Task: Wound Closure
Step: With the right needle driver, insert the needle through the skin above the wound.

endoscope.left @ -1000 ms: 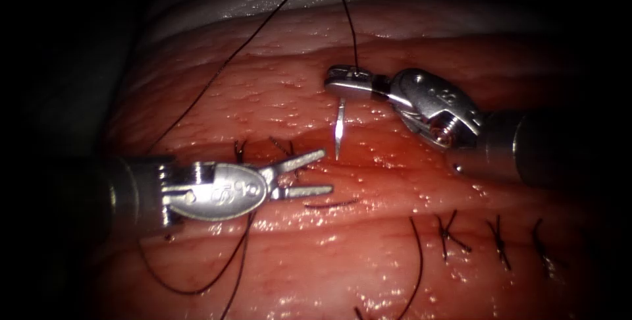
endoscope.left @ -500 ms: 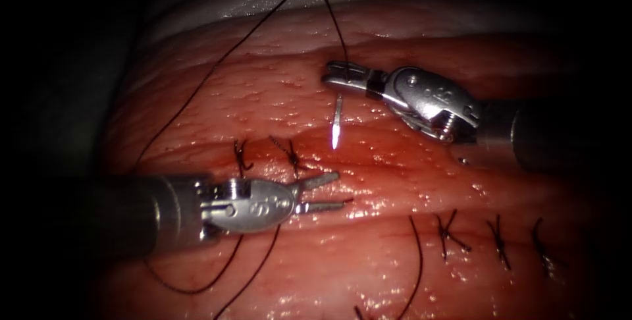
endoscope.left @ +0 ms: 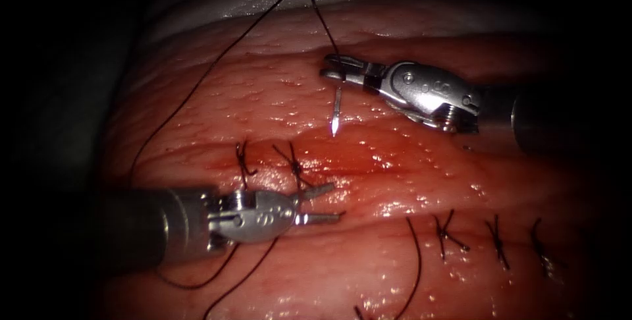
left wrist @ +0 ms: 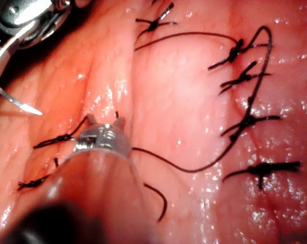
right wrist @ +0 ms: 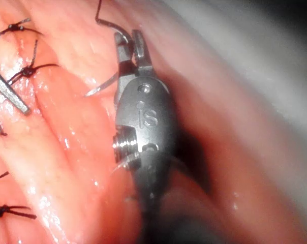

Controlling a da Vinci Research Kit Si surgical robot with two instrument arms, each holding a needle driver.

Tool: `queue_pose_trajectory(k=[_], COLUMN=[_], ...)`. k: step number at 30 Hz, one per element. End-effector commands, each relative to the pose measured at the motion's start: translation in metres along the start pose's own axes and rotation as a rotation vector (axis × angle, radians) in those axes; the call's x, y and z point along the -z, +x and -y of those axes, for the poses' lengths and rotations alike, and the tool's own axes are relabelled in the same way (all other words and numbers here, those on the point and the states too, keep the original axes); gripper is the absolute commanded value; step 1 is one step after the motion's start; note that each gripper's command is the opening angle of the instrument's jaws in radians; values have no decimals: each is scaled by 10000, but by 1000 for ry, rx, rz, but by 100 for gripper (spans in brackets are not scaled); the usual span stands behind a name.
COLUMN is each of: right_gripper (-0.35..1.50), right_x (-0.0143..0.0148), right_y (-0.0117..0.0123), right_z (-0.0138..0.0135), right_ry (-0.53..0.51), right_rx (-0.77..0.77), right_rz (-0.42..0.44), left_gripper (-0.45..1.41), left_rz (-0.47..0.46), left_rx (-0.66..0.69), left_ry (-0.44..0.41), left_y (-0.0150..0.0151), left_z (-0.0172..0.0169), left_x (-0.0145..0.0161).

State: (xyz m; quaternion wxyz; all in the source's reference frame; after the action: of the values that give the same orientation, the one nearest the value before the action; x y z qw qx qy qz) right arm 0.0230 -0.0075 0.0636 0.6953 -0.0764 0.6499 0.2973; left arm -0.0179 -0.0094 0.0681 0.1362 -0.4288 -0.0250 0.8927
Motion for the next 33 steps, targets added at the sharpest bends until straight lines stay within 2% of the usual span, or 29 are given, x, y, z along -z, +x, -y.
queue_pose_trajectory(k=[1,15,26,33], right_gripper=[-35,-35,-35,-35], right_x=[-7,-9,1,9], right_y=[-6,-14,-23,-38], right_z=[3,19,41,61], right_ry=[2,2,5,17], right_rx=[1,28,152,236], right_rz=[-3,-6,-39,-50], left_gripper=[11,12,12,12], left_rz=[-1,-4,-10,-9], left_rx=[1,5,8,9], left_ry=[0,-5,-14,-14], left_y=[1,5,9,10], left_z=[-2,-3,-6,-7], left_x=[-6,-3,2,3])
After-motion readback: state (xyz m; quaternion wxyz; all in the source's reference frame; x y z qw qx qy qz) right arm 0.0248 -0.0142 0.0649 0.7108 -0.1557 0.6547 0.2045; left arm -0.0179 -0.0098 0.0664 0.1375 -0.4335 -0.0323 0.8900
